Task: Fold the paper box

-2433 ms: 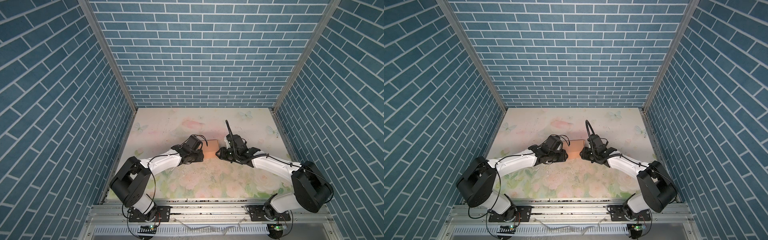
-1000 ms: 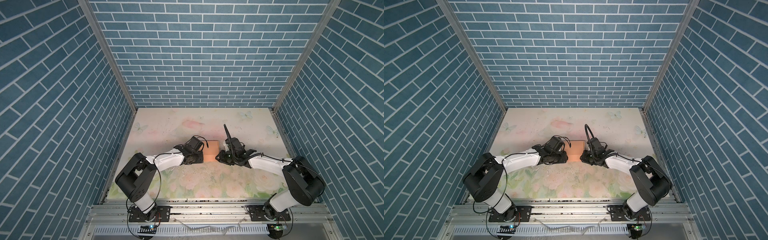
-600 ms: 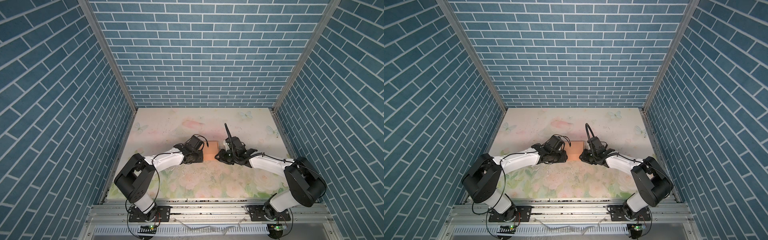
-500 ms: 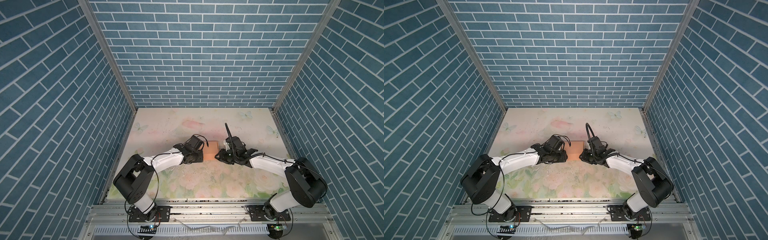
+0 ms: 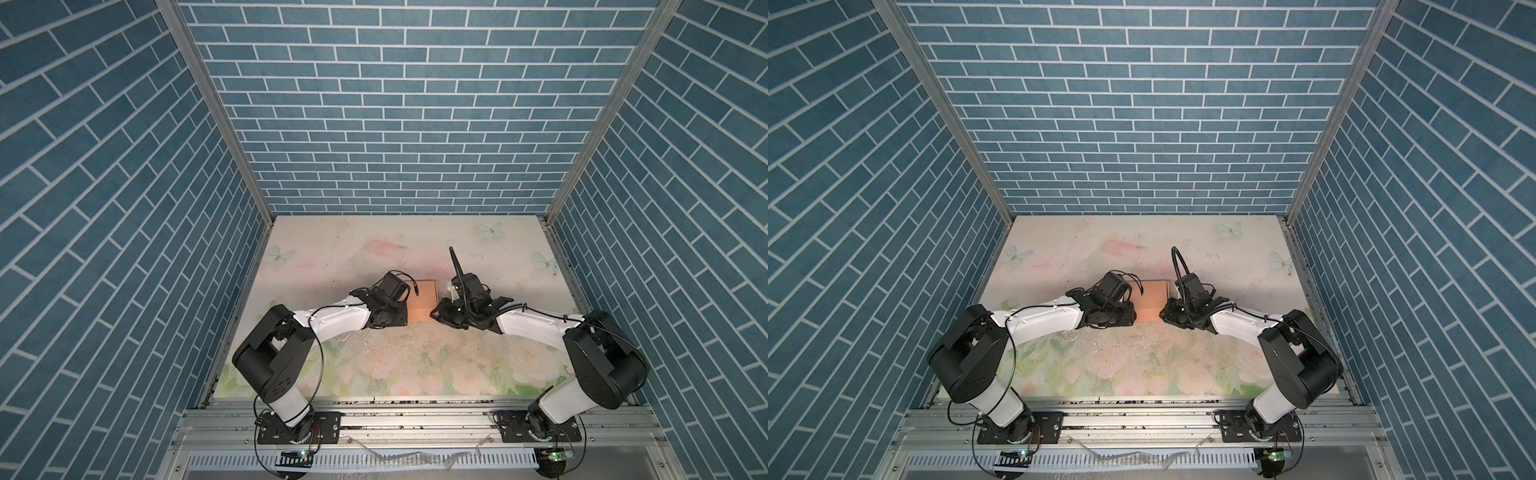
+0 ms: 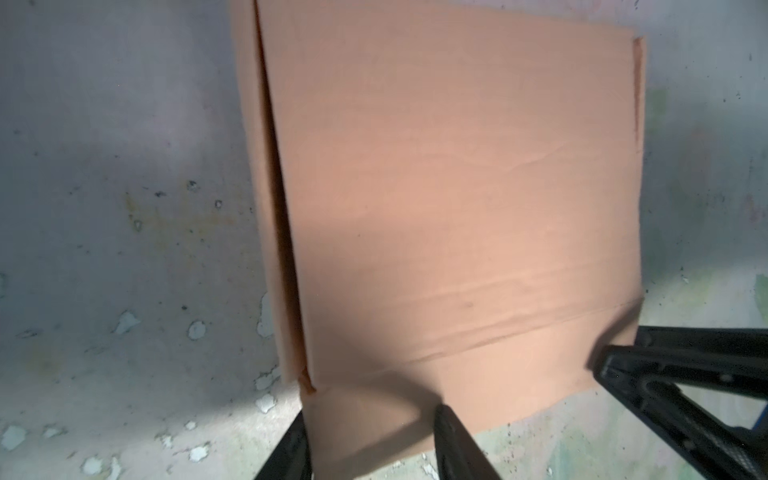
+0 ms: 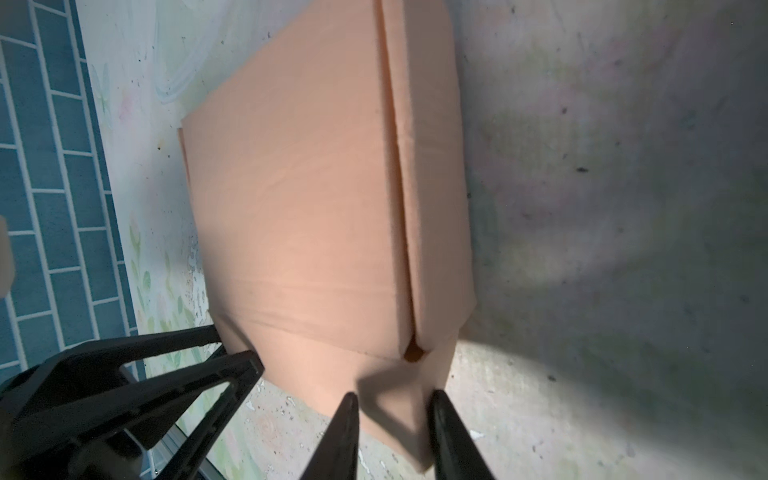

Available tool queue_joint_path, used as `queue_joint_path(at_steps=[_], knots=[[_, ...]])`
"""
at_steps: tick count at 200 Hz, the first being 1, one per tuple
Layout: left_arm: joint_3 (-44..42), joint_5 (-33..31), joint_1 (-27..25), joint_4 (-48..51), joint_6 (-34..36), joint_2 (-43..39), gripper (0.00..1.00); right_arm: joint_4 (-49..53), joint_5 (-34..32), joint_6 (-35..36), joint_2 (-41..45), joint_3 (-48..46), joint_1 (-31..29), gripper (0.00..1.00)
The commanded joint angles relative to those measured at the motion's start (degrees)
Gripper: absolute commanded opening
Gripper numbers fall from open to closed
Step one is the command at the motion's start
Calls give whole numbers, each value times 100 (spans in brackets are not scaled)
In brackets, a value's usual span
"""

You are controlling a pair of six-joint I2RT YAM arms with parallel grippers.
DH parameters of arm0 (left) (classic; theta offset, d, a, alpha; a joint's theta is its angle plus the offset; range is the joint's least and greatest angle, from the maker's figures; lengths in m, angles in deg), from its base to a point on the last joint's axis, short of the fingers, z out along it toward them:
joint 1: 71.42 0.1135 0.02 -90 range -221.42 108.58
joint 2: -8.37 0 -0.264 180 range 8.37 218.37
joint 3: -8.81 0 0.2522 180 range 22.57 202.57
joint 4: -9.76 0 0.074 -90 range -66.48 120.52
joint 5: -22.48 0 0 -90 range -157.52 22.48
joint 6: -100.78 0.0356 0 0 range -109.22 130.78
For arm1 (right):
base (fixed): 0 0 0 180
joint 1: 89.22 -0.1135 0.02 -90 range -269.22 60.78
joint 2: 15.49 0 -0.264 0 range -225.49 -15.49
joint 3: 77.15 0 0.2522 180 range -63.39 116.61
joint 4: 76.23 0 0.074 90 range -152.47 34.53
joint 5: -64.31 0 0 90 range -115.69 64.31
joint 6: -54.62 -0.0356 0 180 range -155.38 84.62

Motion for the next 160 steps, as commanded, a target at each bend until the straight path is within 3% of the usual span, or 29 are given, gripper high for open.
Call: queue_joint_path(at_steps=[1, 45, 84, 160], knots=[[12, 108, -83, -168, 62, 160, 48, -259, 167, 72, -169, 47, 42, 31], [60, 90, -80, -140, 103, 289, 48, -215, 136, 239, -272, 153, 120, 31], [61, 89, -69, -68, 150, 234, 47, 21, -40, 557, -287, 303, 179, 40], [-244, 0, 183, 277, 315, -681, 50, 188, -174, 822, -399, 514, 234, 44]])
